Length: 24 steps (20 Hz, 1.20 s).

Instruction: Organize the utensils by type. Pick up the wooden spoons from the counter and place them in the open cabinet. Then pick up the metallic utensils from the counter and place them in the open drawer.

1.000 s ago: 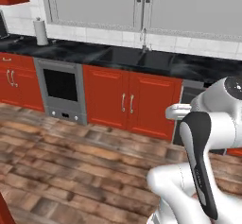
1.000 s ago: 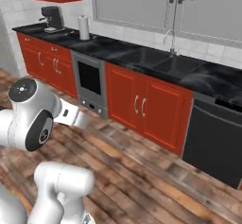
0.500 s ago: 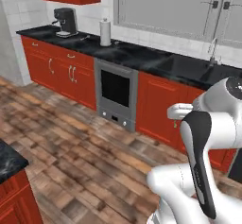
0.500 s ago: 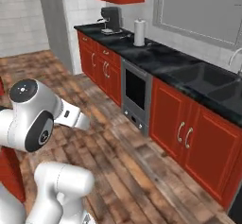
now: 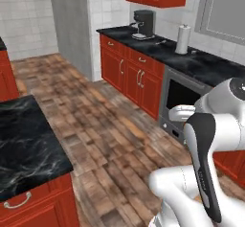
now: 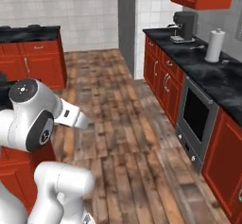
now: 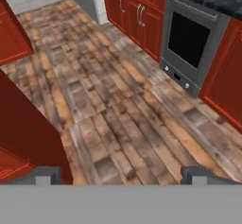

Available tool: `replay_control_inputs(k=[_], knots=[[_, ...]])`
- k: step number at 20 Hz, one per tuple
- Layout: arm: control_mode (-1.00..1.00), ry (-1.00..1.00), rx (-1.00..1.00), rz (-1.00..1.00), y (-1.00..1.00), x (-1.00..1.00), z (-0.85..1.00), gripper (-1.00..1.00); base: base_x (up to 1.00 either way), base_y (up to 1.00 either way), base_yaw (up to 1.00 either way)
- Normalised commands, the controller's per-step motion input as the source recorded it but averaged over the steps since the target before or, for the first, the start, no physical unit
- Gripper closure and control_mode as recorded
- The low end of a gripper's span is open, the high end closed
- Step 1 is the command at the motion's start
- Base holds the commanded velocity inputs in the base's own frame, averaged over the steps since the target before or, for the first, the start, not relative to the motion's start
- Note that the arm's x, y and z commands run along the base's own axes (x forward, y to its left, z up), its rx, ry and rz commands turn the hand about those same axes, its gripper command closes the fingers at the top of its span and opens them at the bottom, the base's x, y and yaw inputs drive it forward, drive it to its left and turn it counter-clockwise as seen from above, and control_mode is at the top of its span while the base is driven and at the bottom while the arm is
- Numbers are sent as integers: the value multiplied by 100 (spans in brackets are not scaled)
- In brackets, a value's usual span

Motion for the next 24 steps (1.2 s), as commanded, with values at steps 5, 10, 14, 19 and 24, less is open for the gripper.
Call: replay_control_inputs(k=[5,10,14,19,24], knots=[[100,0,0,0,0,0,0,-100,100,-21,14],[100,0,0,0,0,0,0,-100,97,-29,1],[100,0,0,0,0,0,0,-100,92,-11,-19],[100,0,0,0,0,0,0,-100,71,-2,64],[100,0,0,0,0,0,0,-100,43,-6,100]])
